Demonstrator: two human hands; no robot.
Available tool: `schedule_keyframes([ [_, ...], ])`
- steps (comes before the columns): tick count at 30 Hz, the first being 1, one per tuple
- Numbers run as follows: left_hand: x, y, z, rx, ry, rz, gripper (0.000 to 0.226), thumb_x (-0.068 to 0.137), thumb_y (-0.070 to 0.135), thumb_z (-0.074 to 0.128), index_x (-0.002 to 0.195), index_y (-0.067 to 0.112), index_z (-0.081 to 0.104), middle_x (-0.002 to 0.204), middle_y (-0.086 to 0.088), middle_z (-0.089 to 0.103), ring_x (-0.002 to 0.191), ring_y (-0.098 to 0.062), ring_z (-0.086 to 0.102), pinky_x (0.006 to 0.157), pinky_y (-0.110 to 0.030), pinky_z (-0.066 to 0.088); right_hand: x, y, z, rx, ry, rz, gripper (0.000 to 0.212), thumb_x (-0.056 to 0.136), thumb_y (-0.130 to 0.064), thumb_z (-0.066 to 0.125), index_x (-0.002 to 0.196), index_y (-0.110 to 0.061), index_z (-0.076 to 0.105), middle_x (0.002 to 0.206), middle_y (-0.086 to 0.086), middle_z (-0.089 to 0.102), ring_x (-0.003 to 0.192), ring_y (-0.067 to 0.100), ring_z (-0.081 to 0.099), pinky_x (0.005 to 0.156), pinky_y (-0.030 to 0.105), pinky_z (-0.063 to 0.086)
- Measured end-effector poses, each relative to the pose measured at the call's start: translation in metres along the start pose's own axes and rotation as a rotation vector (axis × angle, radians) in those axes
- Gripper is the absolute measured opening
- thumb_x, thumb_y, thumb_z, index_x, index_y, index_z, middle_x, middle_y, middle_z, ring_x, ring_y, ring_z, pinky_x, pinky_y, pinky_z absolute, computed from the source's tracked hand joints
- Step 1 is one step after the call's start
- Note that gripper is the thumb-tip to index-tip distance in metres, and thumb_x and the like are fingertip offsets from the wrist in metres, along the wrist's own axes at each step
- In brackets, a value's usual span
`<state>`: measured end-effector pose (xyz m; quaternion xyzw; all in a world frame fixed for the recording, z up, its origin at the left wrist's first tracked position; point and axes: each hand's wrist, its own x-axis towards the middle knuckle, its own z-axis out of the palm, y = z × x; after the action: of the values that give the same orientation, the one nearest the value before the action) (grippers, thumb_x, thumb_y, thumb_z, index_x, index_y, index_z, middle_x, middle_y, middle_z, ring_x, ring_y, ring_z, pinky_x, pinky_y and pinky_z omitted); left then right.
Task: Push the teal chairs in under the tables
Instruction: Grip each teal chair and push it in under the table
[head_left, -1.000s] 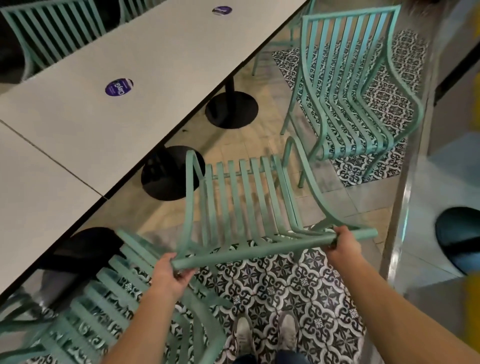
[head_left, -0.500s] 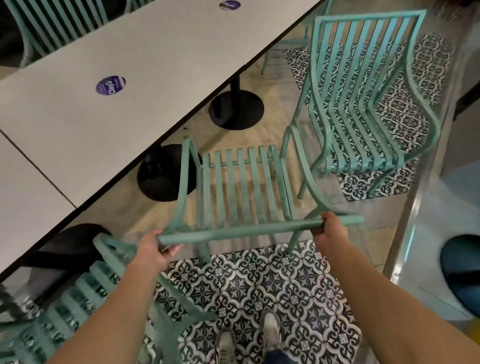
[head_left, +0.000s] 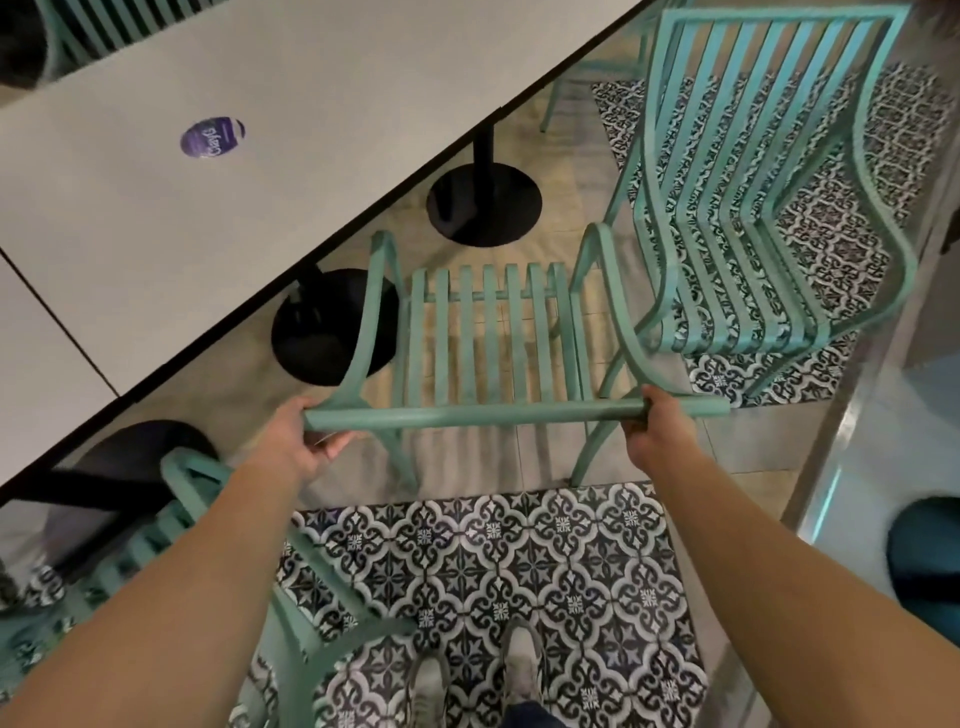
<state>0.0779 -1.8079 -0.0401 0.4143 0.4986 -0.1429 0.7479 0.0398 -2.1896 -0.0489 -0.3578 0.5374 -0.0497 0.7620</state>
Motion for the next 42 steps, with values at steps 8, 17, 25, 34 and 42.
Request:
schedule_keyframes([
  [8, -0.063, -0.063, -0.036, 0.22, 0.045, 0.029, 0.073, 0.09, 0.06, 0.052, 0.147, 0.019, 0.033, 0.14, -0.02, 0.046, 0.113, -0.039, 0.055, 0.077, -0.053, 0.056, -0.041, 0.04, -0.039, -0.232, -0.161, -0.01, 0.076, 0.093, -0.055, 0.046, 0.151, -0.013, 0.019, 0.154, 0.012, 0.029, 0.137, 0.029, 0.036, 0.111, 0.038, 0.033],
  [17, -0.138, -0.14, -0.125, 0.141, 0.028, -0.086, 0.072, 0.091, 0.052, 0.055, 0.148, 0.013, 0.032, 0.151, -0.017, 0.036, 0.13, -0.04, 0.043, 0.101, -0.056, 0.043, -0.109, 0.158, -0.08, -0.518, -0.29, 0.067, 0.053, 0.096, -0.032, 0.052, 0.142, -0.013, 0.034, 0.142, 0.019, 0.044, 0.131, 0.04, 0.042, 0.108, 0.054, 0.036],
  [25, -0.177, -0.074, -0.328, 0.112, 0.153, 0.198, 0.057, 0.098, 0.045, 0.048, 0.146, 0.016, 0.038, 0.144, -0.011, 0.045, 0.129, -0.035, 0.046, 0.101, -0.052, 0.042, -0.211, 0.268, -0.054, -0.637, -0.497, 0.009, 0.048, 0.1, -0.024, 0.048, 0.144, -0.008, 0.035, 0.141, 0.019, 0.043, 0.127, 0.035, 0.044, 0.103, 0.029, 0.04],
  [34, -0.264, -0.11, -0.611, 0.532, 0.799, 0.347, 0.023, 0.093, 0.03, 0.062, 0.093, 0.007, 0.064, 0.079, -0.015, 0.063, 0.078, -0.03, 0.06, 0.072, -0.035, 0.048, -0.307, 0.382, -0.093, -0.684, -0.371, 0.048, 0.045, 0.089, -0.035, 0.063, 0.125, -0.011, 0.052, 0.112, 0.01, 0.061, 0.096, 0.024, 0.06, 0.083, 0.039, 0.05],
  [42, -0.281, -0.196, -0.652, -0.346, 0.448, 0.113, 0.04, 0.093, 0.042, 0.058, 0.114, 0.008, 0.052, 0.108, -0.018, 0.055, 0.101, -0.036, 0.055, 0.09, -0.057, 0.05, -0.338, 0.396, -0.094, -0.724, -0.394, 0.131, 0.014, 0.094, -0.025, 0.057, 0.099, -0.014, 0.05, 0.094, 0.01, 0.056, 0.08, 0.023, 0.056, 0.071, 0.041, 0.048],
])
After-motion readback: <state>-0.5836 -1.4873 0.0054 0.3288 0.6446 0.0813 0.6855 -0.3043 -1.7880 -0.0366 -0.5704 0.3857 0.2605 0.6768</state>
